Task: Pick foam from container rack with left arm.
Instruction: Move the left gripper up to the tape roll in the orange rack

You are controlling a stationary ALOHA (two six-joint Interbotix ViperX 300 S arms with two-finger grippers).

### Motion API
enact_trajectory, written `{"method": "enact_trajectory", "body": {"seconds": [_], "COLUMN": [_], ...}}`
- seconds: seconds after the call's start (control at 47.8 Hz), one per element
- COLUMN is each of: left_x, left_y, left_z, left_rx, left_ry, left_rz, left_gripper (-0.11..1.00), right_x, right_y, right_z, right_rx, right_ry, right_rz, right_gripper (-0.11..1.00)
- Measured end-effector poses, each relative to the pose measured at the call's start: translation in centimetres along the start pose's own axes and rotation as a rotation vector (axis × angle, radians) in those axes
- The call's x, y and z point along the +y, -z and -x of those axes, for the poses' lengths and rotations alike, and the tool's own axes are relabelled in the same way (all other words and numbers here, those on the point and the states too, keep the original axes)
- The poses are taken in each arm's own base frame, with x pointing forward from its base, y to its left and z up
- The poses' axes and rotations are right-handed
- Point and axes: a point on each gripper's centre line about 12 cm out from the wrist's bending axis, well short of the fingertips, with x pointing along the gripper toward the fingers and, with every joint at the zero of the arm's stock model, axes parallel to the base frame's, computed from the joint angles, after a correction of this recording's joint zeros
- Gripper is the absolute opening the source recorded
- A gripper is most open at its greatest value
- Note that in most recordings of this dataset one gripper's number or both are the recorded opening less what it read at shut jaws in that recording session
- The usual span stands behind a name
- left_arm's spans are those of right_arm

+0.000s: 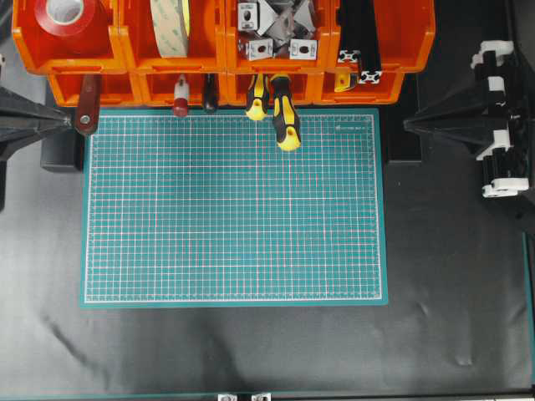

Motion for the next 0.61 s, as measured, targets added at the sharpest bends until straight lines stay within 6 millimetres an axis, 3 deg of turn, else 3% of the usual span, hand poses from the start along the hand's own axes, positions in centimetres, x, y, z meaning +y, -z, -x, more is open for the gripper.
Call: {"method": "enact_trajectory", "body": {"seconds": [0.126, 0.439, 0.607], "left_x": [-0.1, 0.3, 1.2], "left_y": [-1.0, -9.2, -12.1], "left_z": [-0.4, -3.2, -5.3], "left_rx": [0.025, 0.211, 0.309], "left_ry": [0.007, -0.069, -0.185], "left_rz": [0.053, 0.462, 0.709], "left_gripper": [0.00, 0.00, 0.00], "right_x": [0.0, 0.5, 0.7], "right_y": [0.0, -0.4, -0.7], "right_z": [0.0, 0.0, 0.0], "right_rx": [0.000, -0.021, -0.026], "right_ry": [0.002, -0.023, -0.035], "right_rz": [-0.043, -0.151, -0.154], "right_gripper": [0.00, 0.00, 0.00]}}
